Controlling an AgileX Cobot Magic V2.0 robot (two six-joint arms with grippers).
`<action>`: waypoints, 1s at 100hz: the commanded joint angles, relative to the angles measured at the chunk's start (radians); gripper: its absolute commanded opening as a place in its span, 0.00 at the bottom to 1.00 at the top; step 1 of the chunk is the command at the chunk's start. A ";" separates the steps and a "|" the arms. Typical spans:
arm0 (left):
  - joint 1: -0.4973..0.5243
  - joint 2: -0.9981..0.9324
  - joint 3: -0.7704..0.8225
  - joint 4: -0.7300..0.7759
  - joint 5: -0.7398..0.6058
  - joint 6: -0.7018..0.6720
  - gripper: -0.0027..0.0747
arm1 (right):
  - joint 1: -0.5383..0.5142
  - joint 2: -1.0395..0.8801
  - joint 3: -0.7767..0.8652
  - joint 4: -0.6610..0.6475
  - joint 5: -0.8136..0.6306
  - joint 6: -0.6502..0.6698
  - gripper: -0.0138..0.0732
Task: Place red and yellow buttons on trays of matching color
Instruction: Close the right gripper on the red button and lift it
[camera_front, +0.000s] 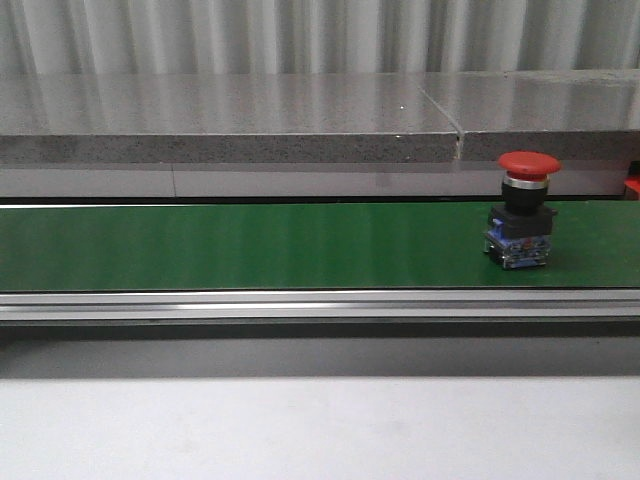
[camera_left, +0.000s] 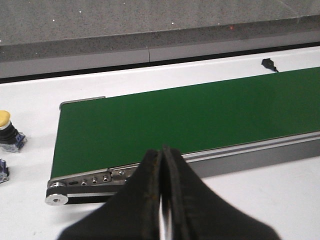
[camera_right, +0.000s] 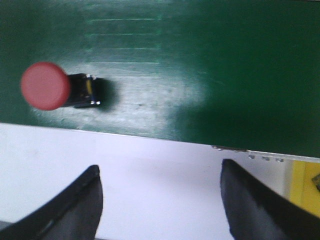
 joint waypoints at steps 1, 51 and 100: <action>-0.009 0.012 -0.023 -0.021 -0.069 0.001 0.01 | 0.048 -0.028 -0.023 -0.002 -0.020 -0.030 0.74; -0.009 0.012 -0.023 -0.021 -0.069 0.001 0.01 | 0.181 0.110 -0.025 0.003 -0.084 -0.118 0.74; -0.009 0.012 -0.023 -0.021 -0.069 0.001 0.01 | 0.138 0.245 -0.025 -0.062 -0.256 -0.096 0.64</action>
